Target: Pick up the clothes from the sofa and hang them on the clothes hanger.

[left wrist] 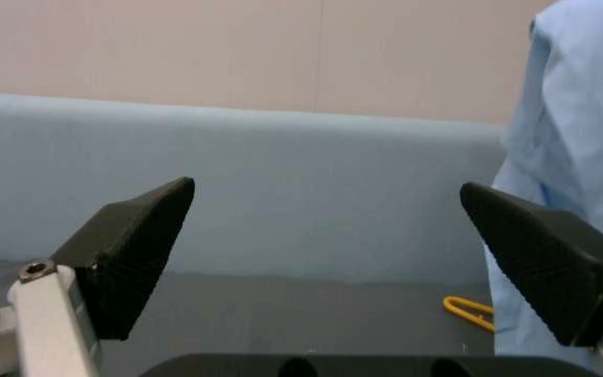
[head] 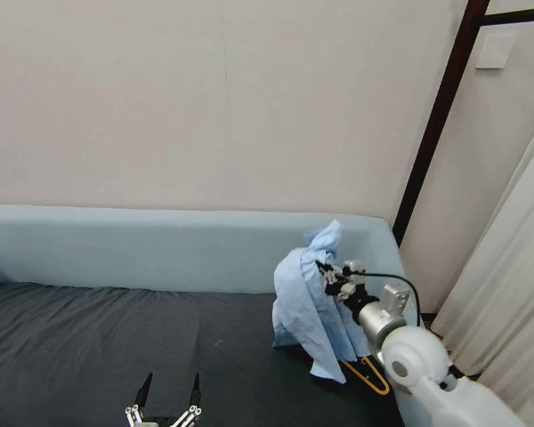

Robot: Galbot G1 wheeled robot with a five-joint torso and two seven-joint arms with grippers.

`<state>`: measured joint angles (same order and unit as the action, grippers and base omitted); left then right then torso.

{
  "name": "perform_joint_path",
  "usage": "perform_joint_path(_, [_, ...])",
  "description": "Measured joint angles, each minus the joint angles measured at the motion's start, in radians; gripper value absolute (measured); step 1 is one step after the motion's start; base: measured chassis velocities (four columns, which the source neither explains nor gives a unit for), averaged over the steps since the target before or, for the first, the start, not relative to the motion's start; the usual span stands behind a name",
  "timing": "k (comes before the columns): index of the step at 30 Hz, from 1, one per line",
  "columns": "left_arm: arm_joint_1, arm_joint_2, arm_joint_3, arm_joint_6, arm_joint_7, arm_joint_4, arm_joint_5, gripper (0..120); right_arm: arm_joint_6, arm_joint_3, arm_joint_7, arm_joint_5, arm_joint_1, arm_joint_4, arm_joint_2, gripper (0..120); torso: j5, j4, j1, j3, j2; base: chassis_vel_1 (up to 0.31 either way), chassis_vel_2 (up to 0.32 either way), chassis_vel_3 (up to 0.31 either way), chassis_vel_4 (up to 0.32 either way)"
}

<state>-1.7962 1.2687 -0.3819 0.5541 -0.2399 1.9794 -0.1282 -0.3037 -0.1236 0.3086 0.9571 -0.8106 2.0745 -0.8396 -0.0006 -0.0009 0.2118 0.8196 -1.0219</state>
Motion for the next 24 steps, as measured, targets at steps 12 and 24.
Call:
perform_joint_path(12, [-0.001, -0.001, 0.005, -0.003, 0.001, 0.011, -0.001, 100, -0.071, -0.081, 0.009, -0.012, -0.07, 0.09, 0.144, 0, -0.0001, -0.0002, 0.0, 0.0, 0.0, 0.0, 0.0, 0.0, 0.0])
perform_joint_path(24, [-0.035, 0.018, -0.014, 0.007, 0.003, 0.007, 0.003, 100, -0.198, 0.255, 0.087, -0.015, 0.014, -0.11, -0.128, 0, -0.0002, 0.0005, 0.0, 0.0, 0.0, 0.0, 0.0, 0.0, 0.0])
